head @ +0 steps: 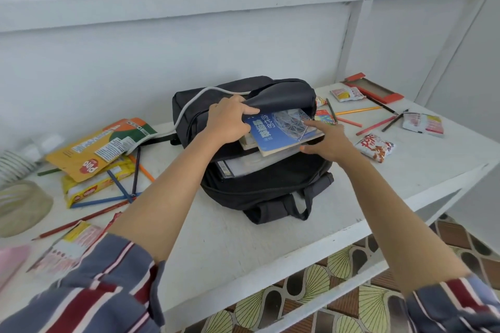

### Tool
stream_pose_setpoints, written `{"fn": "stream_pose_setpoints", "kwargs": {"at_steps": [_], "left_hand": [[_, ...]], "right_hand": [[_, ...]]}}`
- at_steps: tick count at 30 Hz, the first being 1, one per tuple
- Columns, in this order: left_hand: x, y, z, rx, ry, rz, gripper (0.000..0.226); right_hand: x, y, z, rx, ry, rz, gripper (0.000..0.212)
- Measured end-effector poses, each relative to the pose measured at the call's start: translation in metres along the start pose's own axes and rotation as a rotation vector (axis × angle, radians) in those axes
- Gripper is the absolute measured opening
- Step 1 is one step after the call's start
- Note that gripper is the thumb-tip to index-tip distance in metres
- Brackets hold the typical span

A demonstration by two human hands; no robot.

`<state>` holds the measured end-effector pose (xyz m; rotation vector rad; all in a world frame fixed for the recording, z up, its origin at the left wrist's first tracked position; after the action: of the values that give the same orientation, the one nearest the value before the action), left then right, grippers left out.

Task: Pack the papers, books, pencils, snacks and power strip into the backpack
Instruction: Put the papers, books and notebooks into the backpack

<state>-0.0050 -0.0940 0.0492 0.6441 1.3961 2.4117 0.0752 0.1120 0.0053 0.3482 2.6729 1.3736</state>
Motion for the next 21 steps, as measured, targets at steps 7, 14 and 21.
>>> {"fn": "stream_pose_setpoints", "kwargs": {"at_steps": [7,14,21], "left_hand": [[-0.001,0.001,-0.002,-0.023,-0.012,-0.017,0.049],[-0.001,0.002,-0.004,-0.05,-0.009,-0.008,0.048],[-0.002,0.004,-0.004,-0.082,0.006,-0.019,0.048]], "right_hand": [[0.016,-0.028,0.007,-0.185,0.39,0.124,0.041],[0.043,-0.03,0.011,-0.234,0.484,0.138,0.034],[0.069,-0.03,0.003,-0.265,0.527,0.102,0.035]]}}
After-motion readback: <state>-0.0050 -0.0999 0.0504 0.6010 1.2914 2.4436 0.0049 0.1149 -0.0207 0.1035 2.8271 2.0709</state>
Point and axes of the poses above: each hand's wrist, its own x-axis towards the middle knuckle, its own y-axis out of the back of the hand, z = x × y, the point moved 3 cm from there along x, towards the middle knuckle, and after that the axes turned 10 degrees about -x, right-handed, at the moved point
